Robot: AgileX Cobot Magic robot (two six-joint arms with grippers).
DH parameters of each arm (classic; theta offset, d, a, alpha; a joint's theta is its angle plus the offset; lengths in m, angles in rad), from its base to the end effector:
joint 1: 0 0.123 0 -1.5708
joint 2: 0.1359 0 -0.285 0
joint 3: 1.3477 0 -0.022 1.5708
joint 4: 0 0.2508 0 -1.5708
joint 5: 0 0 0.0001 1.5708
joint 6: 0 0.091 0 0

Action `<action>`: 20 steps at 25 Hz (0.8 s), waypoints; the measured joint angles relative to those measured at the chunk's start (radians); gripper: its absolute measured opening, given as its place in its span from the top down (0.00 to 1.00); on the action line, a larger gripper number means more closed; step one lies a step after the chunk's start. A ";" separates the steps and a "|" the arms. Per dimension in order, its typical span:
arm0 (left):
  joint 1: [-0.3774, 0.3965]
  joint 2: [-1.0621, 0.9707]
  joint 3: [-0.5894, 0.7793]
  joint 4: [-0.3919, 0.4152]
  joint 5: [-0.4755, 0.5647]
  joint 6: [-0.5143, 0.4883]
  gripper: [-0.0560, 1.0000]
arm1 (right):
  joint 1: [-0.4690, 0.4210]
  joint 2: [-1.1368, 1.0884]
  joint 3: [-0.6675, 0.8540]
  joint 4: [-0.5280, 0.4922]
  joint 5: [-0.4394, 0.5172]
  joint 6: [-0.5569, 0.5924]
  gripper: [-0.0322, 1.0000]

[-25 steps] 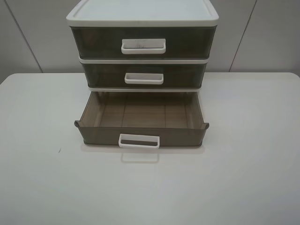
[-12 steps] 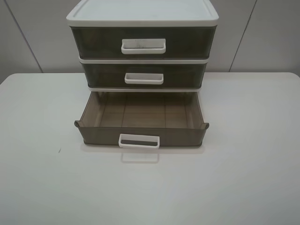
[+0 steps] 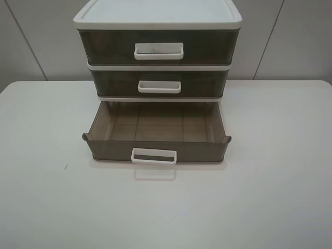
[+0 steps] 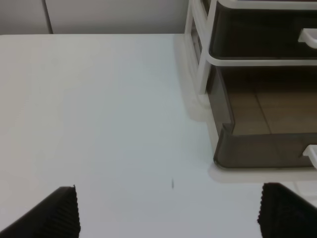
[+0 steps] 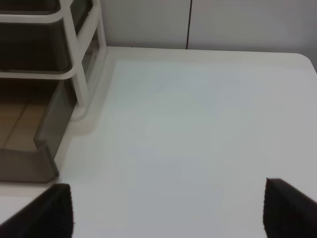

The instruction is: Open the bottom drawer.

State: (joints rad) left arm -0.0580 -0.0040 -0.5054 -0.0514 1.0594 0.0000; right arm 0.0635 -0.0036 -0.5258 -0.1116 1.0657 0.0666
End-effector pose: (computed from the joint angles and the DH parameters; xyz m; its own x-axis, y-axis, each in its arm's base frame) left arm -0.0063 -0.0037 0.2790 -0.4475 0.0008 -0.8943 0.0867 0.9953 -0.0425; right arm -0.0084 -0.0094 0.2844 -0.4306 -0.0150 -0.9024 0.0299 0.9991 -0.0309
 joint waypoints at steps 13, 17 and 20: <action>0.000 0.000 0.000 0.000 0.000 0.000 0.24 | 0.000 0.000 0.001 0.020 0.001 -0.054 0.23; 0.000 0.000 0.000 0.000 0.000 0.000 0.24 | 0.000 0.000 0.001 0.020 0.001 -0.056 0.23; 0.000 0.000 0.000 0.000 0.000 0.000 0.24 | 0.000 0.000 0.001 0.020 0.001 -0.056 0.23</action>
State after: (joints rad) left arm -0.0580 -0.0040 -0.5054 -0.0514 1.0594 0.0000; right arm 0.0635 -0.0036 -0.5244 -0.0912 1.0668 0.0101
